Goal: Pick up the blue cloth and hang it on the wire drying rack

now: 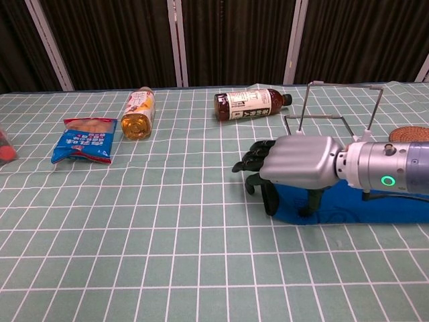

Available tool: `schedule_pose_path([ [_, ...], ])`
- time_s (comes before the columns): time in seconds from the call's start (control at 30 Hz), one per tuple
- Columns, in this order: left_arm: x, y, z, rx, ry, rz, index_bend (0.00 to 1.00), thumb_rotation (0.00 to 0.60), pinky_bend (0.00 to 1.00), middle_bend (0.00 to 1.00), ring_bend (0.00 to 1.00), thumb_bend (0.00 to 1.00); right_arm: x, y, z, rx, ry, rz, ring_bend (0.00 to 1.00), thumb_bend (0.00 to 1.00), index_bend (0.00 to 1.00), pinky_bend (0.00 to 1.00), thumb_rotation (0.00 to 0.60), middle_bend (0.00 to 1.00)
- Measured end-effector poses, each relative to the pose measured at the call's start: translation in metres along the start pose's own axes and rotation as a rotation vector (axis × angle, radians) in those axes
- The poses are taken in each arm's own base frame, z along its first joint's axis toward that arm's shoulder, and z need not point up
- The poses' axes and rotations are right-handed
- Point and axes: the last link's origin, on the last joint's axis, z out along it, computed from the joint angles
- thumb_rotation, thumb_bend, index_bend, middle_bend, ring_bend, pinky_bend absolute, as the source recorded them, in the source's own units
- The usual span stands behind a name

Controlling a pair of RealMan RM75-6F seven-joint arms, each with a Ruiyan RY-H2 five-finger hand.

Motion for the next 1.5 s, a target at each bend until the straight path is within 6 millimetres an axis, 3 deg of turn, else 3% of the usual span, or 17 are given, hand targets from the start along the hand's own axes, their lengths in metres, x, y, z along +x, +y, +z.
schedule_pose_path([
  [0.8, 0.0, 0.0, 0.0, 0.0, -0.003, -0.002, 0.0, 0.6, 0.0, 0.0, 0.0, 0.0, -0.013, 0.002, -0.006, -0.01, -0.011, 0.019, 0.0, 0.11, 0.37, 0.0, 0.6, 0.0],
  [1.5, 0.0, 0.0, 0.0, 0.0, -0.002, -0.002, 0.0, 0.6, 0.0, 0.0, 0.0, 0.0, -0.018, 0.007, -0.016, 0.0, 0.028, 0.032, 0.0, 0.11, 0.38, 0.08, 0.6, 0.0],
])
